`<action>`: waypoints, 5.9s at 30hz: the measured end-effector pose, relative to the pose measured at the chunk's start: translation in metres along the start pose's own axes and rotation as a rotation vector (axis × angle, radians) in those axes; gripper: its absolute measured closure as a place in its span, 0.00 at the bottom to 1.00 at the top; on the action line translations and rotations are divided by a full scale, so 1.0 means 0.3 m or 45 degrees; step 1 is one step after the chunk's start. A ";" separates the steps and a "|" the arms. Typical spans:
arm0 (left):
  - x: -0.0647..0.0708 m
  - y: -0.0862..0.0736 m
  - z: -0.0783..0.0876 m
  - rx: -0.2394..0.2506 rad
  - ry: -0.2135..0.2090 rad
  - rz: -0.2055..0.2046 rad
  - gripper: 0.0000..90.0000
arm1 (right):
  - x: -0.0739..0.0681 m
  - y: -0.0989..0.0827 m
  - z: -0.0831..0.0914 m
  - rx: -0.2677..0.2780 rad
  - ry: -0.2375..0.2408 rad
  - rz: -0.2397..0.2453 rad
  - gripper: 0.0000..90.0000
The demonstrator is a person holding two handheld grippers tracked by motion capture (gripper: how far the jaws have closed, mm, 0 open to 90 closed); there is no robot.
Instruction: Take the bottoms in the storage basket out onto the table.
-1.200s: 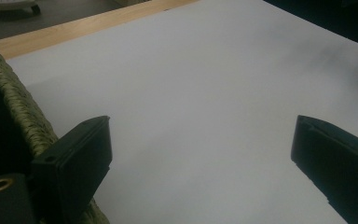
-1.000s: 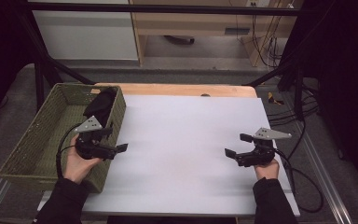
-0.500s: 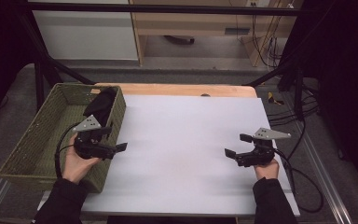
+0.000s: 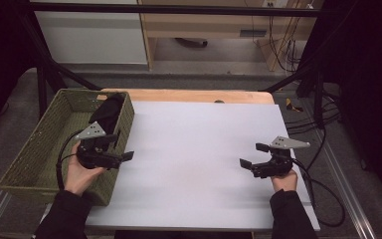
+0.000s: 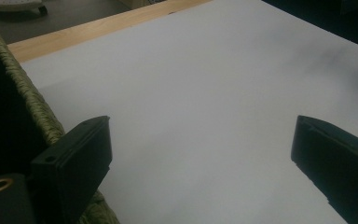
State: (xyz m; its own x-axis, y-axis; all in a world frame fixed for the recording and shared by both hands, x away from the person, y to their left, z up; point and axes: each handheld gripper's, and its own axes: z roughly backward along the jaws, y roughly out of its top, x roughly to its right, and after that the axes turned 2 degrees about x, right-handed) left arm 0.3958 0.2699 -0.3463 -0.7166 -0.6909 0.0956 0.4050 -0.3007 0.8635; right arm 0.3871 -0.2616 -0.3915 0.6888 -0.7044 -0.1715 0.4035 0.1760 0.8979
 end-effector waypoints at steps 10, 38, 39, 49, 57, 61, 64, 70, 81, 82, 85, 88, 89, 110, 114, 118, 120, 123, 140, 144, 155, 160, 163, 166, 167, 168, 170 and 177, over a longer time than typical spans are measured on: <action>-0.018 0.001 0.024 -0.001 0.017 0.009 0.05 | -0.002 -0.002 -0.004 -0.003 0.002 -0.001 0.04; -0.077 0.041 0.090 -0.009 0.106 0.018 0.05 | -0.005 -0.009 -0.020 -0.029 0.003 0.011 0.04; -0.081 0.044 0.093 -0.009 0.109 0.017 0.05 | -0.005 -0.009 -0.021 -0.035 0.002 0.013 0.05; -0.110 0.071 0.128 -0.020 0.139 0.027 0.05 | -0.001 -0.011 -0.020 -0.035 -0.002 0.010 0.05; -0.124 0.102 0.153 -0.025 0.170 0.019 0.05 | -0.001 -0.011 -0.022 -0.035 -0.003 0.006 0.05; -0.132 0.121 0.164 -0.025 0.190 0.017 0.05 | -0.002 -0.012 -0.023 -0.036 -0.002 0.007 0.05; -0.134 0.135 0.165 -0.034 0.192 0.014 0.05 | -0.002 -0.011 -0.022 -0.035 0.000 0.007 0.05; -0.135 0.168 0.164 -0.044 0.202 0.002 0.05 | -0.001 -0.011 -0.021 -0.034 -0.002 0.009 0.05; -0.173 0.217 0.146 -0.046 0.233 0.013 0.05 | 0.000 -0.011 -0.020 -0.034 -0.003 0.012 0.05; -0.177 0.218 0.141 -0.046 0.235 0.017 0.05 | 0.000 -0.010 -0.020 -0.034 -0.004 0.013 0.05; -0.197 0.221 0.128 -0.061 0.250 0.024 0.05 | 0.000 -0.010 -0.020 -0.033 -0.003 0.012 0.05; -0.217 0.221 0.114 -0.069 0.260 0.036 0.05 | -0.001 -0.011 -0.021 -0.033 -0.002 0.010 0.05; -0.221 0.222 0.109 -0.071 0.264 0.039 0.05 | -0.001 -0.011 -0.022 -0.034 -0.003 0.008 0.05; -0.282 0.245 0.026 -0.087 0.280 0.053 0.05 | -0.001 -0.011 -0.022 -0.037 -0.006 0.009 0.05; -0.291 0.246 0.011 -0.088 0.296 0.059 0.05 | 0.000 -0.012 -0.024 -0.043 -0.005 0.013 0.05; -0.300 0.244 -0.007 -0.090 0.300 0.093 0.05 | 0.000 -0.012 -0.024 -0.041 -0.006 0.012 0.05; -0.303 0.242 -0.019 -0.093 0.303 0.116 0.05 | 0.000 -0.012 -0.025 -0.042 -0.008 0.013 0.05; -0.304 0.238 -0.035 -0.112 0.309 0.095 0.06 | -0.001 -0.012 -0.026 -0.044 -0.007 0.014 0.05; -0.364 0.203 -0.097 -0.191 0.417 0.065 0.06 | 0.000 -0.013 -0.025 -0.044 -0.007 0.009 0.05; -0.381 0.190 -0.118 -0.212 0.440 0.079 0.06 | 0.000 -0.013 -0.026 -0.046 -0.009 0.009 0.05; -0.430 0.154 -0.138 -0.218 0.499 0.132 0.08 | -0.001 -0.013 -0.026 -0.048 -0.008 0.008 0.05; -0.445 0.134 -0.145 -0.210 0.517 0.144 0.12 | -0.001 -0.013 -0.026 -0.047 -0.008 0.009 0.05; -0.452 0.122 -0.152 -0.220 0.530 0.146 0.14 | -0.001 -0.013 -0.026 -0.049 -0.008 0.009 0.05; -0.455 0.111 -0.163 -0.232 0.534 0.150 0.15 | -0.001 -0.013 -0.026 -0.047 -0.008 0.009 0.05; -0.455 0.108 -0.167 -0.240 0.539 0.145 0.15 | -0.001 -0.013 -0.026 -0.047 -0.011 0.009 0.05; -0.455 0.105 -0.171 -0.249 0.541 0.143 0.15 | -0.001 -0.013 -0.025 -0.047 -0.012 0.008 0.05; -0.454 0.096 -0.180 -0.258 0.540 0.147 0.15 | -0.001 -0.013 -0.025 -0.047 -0.011 0.009 0.05; -0.459 0.072 -0.206 -0.304 0.538 0.140 0.16 | 0.000 -0.013 -0.025 -0.047 -0.010 0.012 0.05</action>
State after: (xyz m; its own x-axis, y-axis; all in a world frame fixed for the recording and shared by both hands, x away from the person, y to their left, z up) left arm 0.5384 0.3179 -0.3713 -0.3892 -0.9183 -0.0719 0.6195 -0.3187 0.7174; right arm 0.3900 -0.2571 -0.3980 0.6877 -0.7081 -0.1601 0.4194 0.2075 0.8838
